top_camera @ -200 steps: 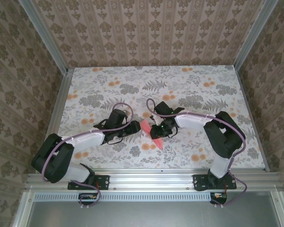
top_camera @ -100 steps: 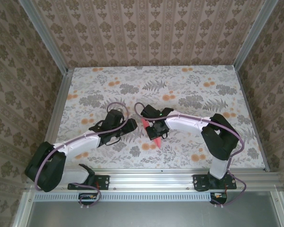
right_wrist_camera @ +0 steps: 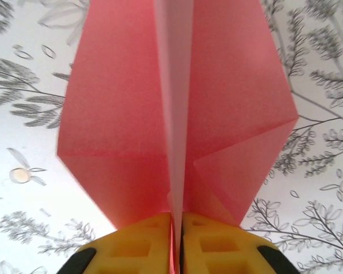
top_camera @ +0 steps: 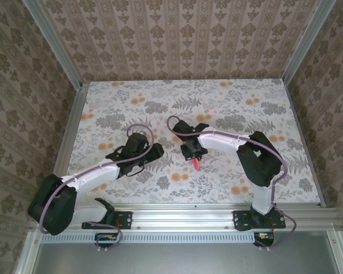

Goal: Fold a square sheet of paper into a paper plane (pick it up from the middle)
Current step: Move the paper plane to the center of the table.

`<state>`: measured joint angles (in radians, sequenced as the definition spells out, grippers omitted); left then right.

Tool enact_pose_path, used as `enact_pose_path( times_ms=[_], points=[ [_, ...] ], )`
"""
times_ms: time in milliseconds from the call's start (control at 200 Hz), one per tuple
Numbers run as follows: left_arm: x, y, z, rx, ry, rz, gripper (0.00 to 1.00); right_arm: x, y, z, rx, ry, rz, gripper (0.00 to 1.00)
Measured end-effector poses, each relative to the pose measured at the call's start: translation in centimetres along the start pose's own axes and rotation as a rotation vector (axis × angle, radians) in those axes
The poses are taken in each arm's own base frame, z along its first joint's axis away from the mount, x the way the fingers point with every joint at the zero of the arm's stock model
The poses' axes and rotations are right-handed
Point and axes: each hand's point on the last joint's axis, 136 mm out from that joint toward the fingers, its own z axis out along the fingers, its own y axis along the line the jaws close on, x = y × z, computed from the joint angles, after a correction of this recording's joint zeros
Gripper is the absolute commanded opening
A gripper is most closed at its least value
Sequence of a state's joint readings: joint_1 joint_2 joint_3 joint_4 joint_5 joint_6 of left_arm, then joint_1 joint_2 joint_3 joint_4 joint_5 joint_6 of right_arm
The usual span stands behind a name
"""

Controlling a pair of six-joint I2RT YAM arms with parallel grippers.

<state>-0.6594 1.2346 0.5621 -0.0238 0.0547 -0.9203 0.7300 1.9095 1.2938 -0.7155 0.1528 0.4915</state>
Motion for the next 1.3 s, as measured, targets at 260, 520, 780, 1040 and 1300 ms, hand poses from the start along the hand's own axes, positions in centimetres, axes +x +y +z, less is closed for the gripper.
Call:
enact_pose_path(
  times_ms=[260,520,780,1040,1300],
  points=[
    [0.1,0.0,-0.2,-0.002,0.002,0.000,0.67,0.6,0.1,1.3,0.006,0.038,0.015,0.34],
    [0.3,0.4,-0.2,-0.015,0.012,-0.001,0.67,0.6,0.3,1.6,-0.030,0.050,0.049,0.23],
    [0.5,0.5,-0.2,-0.021,0.018,-0.001,0.67,0.4,0.3,1.4,-0.049,0.037,0.066,0.17],
    [0.6,0.7,-0.2,-0.028,0.024,-0.001,0.68,-1.0,-0.8,0.1,-0.047,0.011,0.100,0.15],
    [0.7,0.8,-0.2,-0.032,0.028,-0.001,0.68,-1.2,-1.3,1.3,-0.046,0.025,0.121,0.16]
  ],
)
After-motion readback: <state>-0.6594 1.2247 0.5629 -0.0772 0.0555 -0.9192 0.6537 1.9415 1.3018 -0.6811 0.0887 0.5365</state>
